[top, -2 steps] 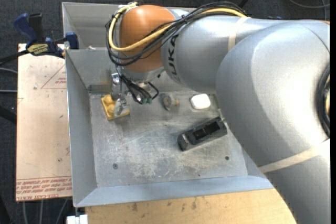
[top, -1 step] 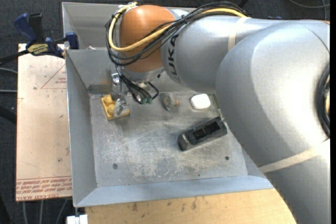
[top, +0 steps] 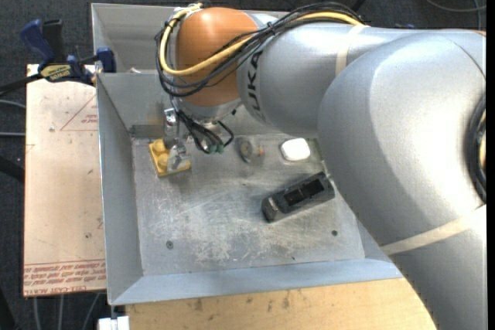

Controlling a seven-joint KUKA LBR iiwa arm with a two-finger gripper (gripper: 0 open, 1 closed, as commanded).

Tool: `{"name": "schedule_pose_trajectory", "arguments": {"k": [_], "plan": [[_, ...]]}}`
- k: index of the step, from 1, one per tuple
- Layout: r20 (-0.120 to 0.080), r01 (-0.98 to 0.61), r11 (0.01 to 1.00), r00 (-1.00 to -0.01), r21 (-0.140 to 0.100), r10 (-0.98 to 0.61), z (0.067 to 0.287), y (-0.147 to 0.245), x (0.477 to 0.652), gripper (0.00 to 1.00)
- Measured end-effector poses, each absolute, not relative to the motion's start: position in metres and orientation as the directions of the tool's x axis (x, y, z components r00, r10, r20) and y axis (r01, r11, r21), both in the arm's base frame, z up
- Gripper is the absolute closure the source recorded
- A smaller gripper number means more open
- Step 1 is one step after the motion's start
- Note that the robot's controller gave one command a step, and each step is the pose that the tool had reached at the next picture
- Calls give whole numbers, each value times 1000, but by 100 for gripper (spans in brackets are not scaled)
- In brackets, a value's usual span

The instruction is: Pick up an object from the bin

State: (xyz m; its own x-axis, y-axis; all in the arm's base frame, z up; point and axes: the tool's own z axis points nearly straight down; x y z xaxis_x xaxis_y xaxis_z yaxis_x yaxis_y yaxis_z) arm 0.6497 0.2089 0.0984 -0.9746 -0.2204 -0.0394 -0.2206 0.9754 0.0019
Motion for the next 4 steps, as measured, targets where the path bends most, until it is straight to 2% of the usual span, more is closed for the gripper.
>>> {"name": "schedule_pose_trajectory", "arguments": {"k": [4], "plan": [[-37,-221,975,-975,3,-221,99,209,649,100]]}}
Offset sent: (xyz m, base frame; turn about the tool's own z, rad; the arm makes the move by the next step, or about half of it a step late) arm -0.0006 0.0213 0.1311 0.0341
